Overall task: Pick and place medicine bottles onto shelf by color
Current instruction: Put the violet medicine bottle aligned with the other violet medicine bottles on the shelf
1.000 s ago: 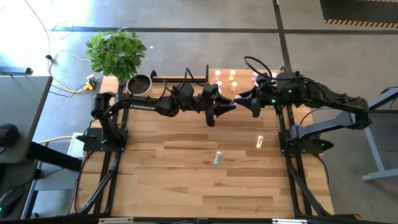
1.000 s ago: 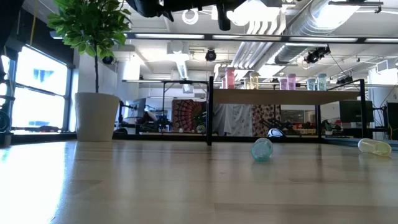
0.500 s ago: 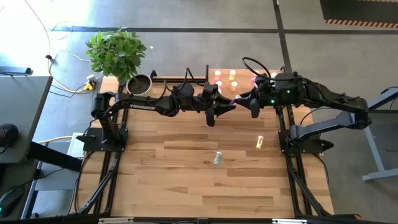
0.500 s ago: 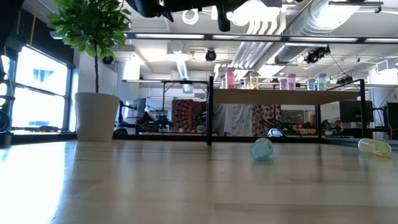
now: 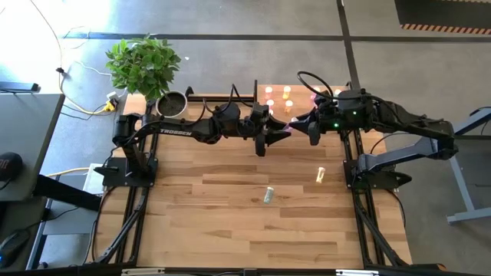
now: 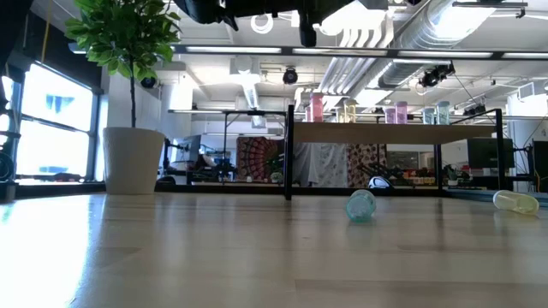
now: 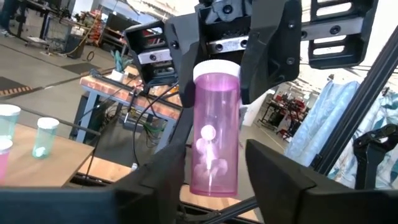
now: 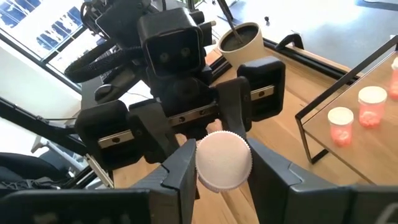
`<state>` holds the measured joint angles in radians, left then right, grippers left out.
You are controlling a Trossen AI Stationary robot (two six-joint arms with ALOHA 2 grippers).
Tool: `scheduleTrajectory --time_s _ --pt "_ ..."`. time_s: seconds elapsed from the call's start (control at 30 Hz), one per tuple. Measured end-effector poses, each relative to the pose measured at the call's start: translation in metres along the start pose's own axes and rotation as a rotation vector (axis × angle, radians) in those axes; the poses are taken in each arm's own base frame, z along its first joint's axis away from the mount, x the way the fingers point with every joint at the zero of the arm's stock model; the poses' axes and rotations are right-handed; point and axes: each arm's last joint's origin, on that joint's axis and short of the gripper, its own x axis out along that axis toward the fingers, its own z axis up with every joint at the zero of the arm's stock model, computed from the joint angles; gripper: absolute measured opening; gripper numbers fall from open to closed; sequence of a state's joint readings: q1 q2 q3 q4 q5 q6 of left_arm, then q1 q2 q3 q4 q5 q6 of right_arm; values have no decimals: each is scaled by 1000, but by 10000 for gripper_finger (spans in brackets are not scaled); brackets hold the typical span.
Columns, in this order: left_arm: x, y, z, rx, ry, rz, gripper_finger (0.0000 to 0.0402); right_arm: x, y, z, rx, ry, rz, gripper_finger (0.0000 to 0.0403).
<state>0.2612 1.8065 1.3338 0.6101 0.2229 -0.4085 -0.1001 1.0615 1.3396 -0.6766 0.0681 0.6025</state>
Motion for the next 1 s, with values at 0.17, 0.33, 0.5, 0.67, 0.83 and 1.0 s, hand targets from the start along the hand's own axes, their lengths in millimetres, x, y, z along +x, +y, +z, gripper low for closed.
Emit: scheduleTrajectory --time_s 0.17,0.33,0.5,0.67,0.83,1.0 --pt "0 2 0 -3 -3 29 213 -3 -3 -2 -3 10 -38 106" --pt "0 3 0 -9 1 21 247 -15 -8 -6 -8 5 -120 106" --pt "-2 6 2 -8 3 17 252 -38 -16 -9 -22 -33 -212 106" --pt "-3 11 4 -9 -2 28 252 -64 -25 -13 -50 -98 -328 106" --pt "-3 11 4 -8 -3 28 252 -78 -37 -22 -49 -109 -498 106" --pt "-3 11 4 -6 -2 28 252 -71 -51 -39 -19 -85 -604 106"
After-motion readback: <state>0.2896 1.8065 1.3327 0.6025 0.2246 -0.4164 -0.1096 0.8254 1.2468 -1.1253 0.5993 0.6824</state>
